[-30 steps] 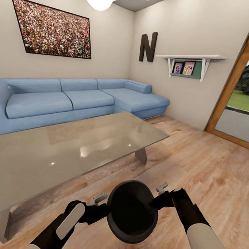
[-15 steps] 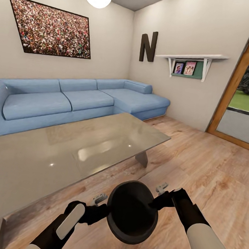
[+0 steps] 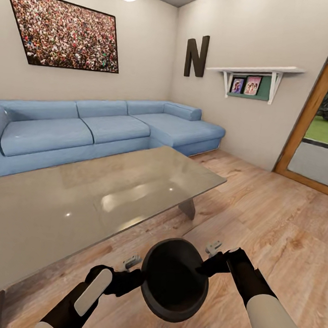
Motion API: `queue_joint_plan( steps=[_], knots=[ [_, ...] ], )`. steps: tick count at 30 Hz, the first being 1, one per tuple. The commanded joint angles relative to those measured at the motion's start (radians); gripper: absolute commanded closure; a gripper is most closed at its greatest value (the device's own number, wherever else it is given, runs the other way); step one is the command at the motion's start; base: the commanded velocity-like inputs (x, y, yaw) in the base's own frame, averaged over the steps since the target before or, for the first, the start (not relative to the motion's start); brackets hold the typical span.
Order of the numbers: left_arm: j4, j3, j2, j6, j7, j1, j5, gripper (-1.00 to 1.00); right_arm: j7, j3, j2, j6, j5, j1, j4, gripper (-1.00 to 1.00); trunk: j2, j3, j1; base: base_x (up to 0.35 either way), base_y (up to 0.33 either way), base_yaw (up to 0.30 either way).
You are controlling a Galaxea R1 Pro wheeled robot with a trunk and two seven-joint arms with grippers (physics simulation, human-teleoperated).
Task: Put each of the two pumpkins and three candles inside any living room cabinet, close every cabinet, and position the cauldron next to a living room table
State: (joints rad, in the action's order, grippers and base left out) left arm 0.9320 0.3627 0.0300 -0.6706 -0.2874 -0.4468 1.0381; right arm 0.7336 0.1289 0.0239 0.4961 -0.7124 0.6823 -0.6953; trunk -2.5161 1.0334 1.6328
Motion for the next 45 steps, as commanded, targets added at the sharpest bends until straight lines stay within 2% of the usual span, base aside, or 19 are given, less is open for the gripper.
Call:
queue_joint_plan(
  steps=[1, 39, 45],
  knots=[
    [0.211, 0.002, -0.001, 0.076, -0.013, -0.001, -0.078, 1.0, 0.487, 0.001, 0.057, 0.094, -0.025, 0.0, 0.0, 1.0, -0.001, 0.005, 0.0, 0.0, 0.0, 0.0],
    [0.211, 0.002, -0.001, 0.077, -0.013, -0.001, -0.078, 1.0, 0.487, 0.0, 0.056, 0.094, -0.025, 0.0, 0.001, 1.0, -0.01, 0.152, 0.017, 0.0, 0.0, 0.0],
    [0.211, 0.001, -0.002, 0.077, -0.012, -0.001, -0.078, 1.0, 0.487, 0.0, 0.056, 0.094, -0.025, 0.0, 0.002, 1.0, -0.01, 0.156, 0.018, 0.0, 0.0, 0.0]
  ],
)
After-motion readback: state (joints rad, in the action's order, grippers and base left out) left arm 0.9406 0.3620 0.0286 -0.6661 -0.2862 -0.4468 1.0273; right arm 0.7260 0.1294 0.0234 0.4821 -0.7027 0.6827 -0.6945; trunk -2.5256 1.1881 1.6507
